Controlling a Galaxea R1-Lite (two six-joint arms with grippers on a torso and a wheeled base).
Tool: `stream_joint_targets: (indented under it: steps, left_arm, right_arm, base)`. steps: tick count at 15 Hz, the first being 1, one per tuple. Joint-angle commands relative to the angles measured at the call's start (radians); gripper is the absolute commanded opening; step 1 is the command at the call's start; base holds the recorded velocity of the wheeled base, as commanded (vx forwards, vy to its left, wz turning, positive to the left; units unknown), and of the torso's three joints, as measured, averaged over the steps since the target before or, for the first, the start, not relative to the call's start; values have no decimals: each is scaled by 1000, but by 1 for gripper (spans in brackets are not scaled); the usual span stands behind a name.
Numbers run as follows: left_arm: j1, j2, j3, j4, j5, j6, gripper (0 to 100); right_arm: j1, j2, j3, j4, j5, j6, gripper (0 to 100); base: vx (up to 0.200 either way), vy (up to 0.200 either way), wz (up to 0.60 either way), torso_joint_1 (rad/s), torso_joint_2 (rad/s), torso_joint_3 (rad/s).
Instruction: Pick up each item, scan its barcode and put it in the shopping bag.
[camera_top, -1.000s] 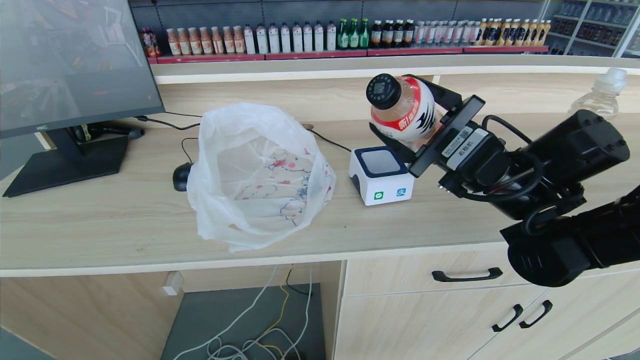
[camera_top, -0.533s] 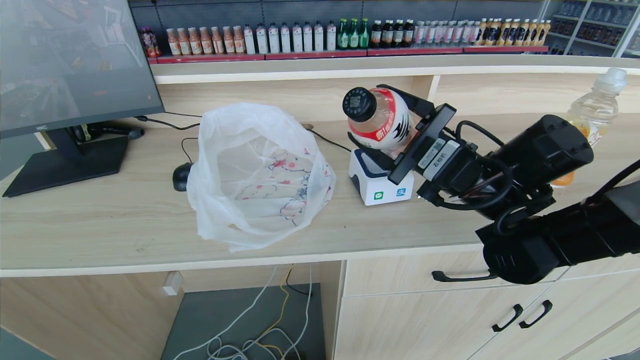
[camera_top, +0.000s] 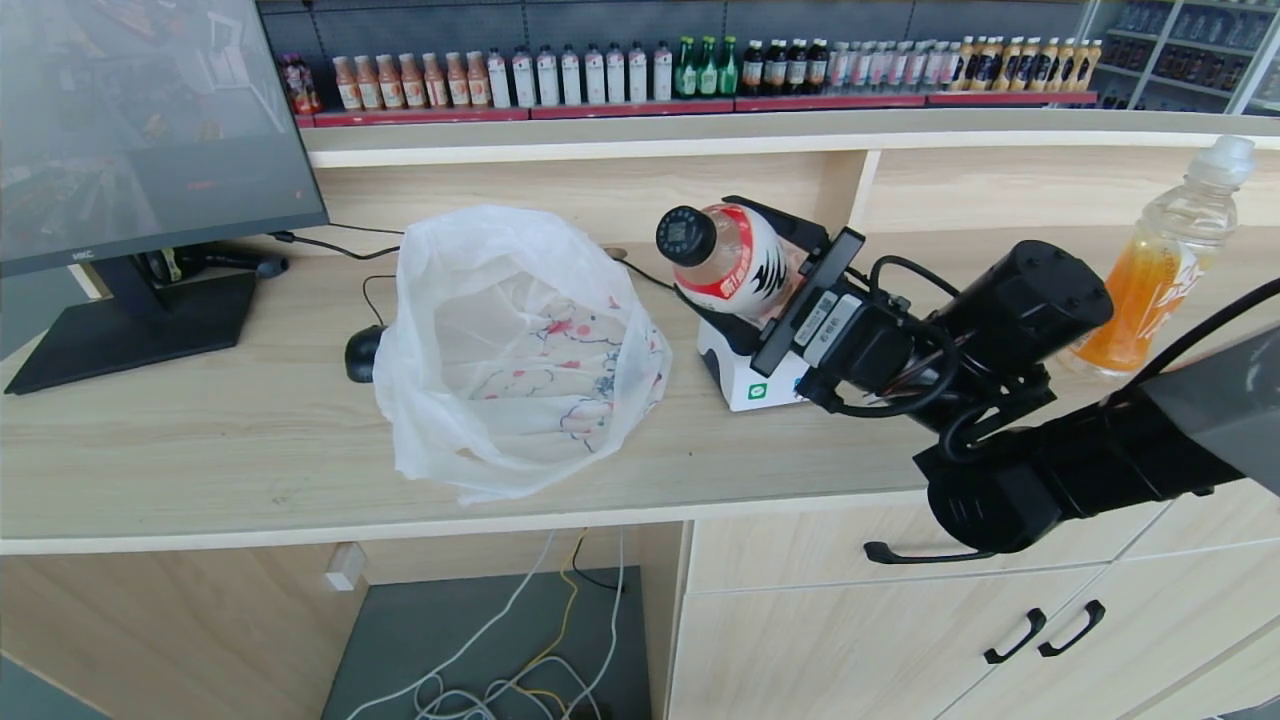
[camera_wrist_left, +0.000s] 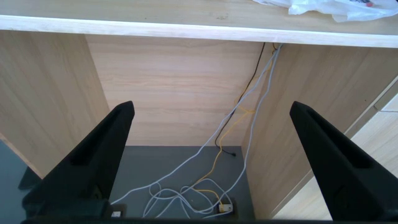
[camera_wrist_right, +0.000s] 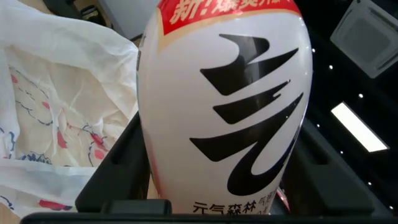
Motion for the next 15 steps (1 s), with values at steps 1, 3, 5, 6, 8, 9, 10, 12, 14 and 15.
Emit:
stream_joint_targets:
  steps: [1, 3, 5, 6, 8, 9, 10, 12, 14, 15]
  left_arm:
    - [0, 0, 0, 0, 0, -1, 100]
    - [0, 0, 0, 0, 0, 1, 100]
    - [0, 0, 0, 0, 0, 1, 100]
    - [0, 0, 0, 0, 0, -1, 100]
    - [0, 0, 0, 0, 0, 1, 100]
    - [0, 0, 0, 0, 0, -1, 100]
    - [0, 0, 0, 0, 0, 1, 100]
    - [0, 0, 0, 0, 0, 1, 100]
    - [0, 0, 0, 0, 0, -1, 100]
    - [0, 0, 0, 0, 0, 1, 100]
  right_arm:
    - [-2, 23, -19, 4, 1, -5, 0]
    - [-25, 47, -36, 7, 1, -19, 0]
    - [-41, 63, -36, 7, 10, -34, 0]
    - [-41, 66, -36, 7, 12, -40, 0]
    - [-45, 76, -38, 10, 12, -46, 0]
    - [-47, 83, -44, 10, 12, -51, 0]
    - [-50, 86, -50, 12, 12, -56, 0]
    - [-62, 93, -67, 12, 13, -57, 0]
    - [-76, 99, -73, 12, 12, -59, 0]
    - [-80, 104, -80, 12, 10, -59, 0]
  base:
    - [0, 0, 0, 0, 0, 0]
    - [0, 0, 0, 0, 0, 0]
    - [0, 0, 0, 0, 0, 0]
    - [0, 0, 0, 0, 0, 0]
    - [0, 0, 0, 0, 0, 0]
    - [0, 0, 0, 0, 0, 0]
    - [0, 0, 0, 0, 0, 0]
    - [0, 0, 0, 0, 0, 0]
    - [0, 0, 0, 0, 0, 0]
    - [0, 0, 0, 0, 0, 0]
